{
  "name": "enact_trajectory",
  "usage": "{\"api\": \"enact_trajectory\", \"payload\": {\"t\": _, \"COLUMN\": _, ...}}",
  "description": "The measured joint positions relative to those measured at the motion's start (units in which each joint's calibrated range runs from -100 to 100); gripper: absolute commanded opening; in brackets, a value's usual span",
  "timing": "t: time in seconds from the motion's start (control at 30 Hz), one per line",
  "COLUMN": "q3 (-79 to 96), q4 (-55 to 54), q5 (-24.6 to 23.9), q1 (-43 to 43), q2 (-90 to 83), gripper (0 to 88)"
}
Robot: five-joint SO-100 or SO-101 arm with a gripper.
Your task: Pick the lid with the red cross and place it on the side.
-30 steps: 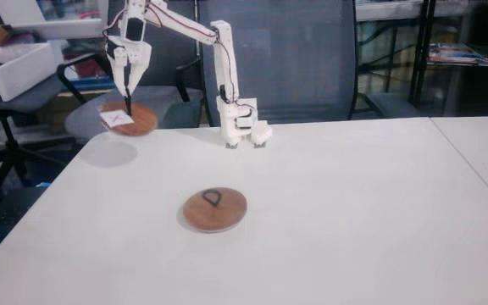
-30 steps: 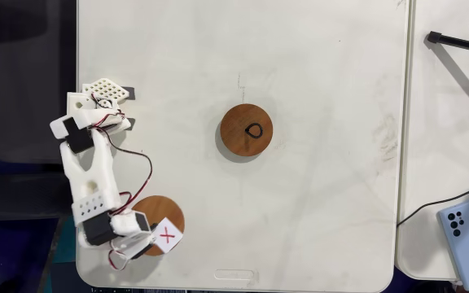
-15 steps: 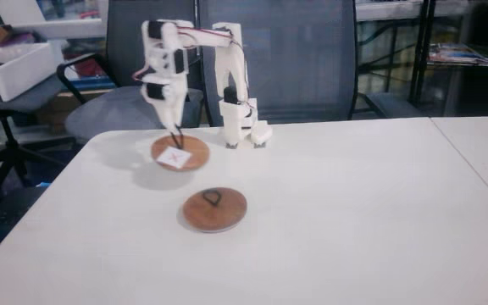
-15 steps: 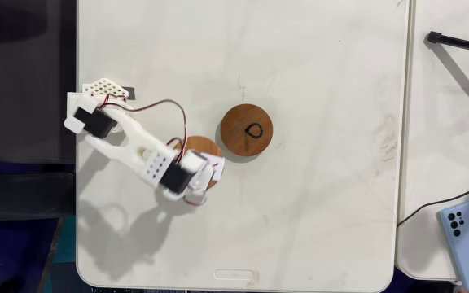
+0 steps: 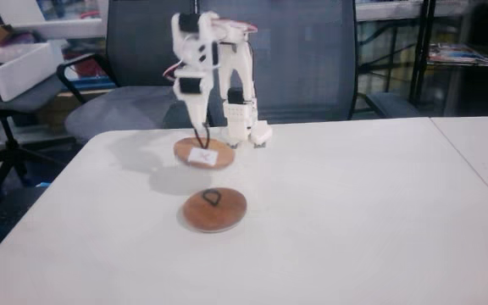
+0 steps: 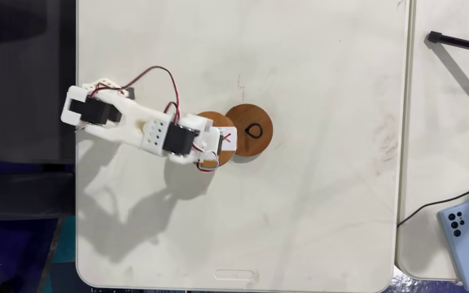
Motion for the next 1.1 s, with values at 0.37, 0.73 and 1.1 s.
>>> {"api": "enact_trajectory", "payload": {"t": 0.37, "q3": 0.0, "q4": 0.0, "q5": 0.1, "q1": -18.3, "q2": -5.3, "gripper": 0.7}}
{"api": "enact_trajectory", "payload": {"t": 0.73, "q3": 0.0, "q4": 0.1, "q5": 0.2, "q1": -37.2, "q2": -5.3, "gripper": 0.7}}
{"api": "enact_trajectory", "payload": {"t": 1.1, "q3": 0.0, "q4": 0.1, "q5": 0.2, "q1": -56.3, "q2": -5.3, "gripper": 0.7}}
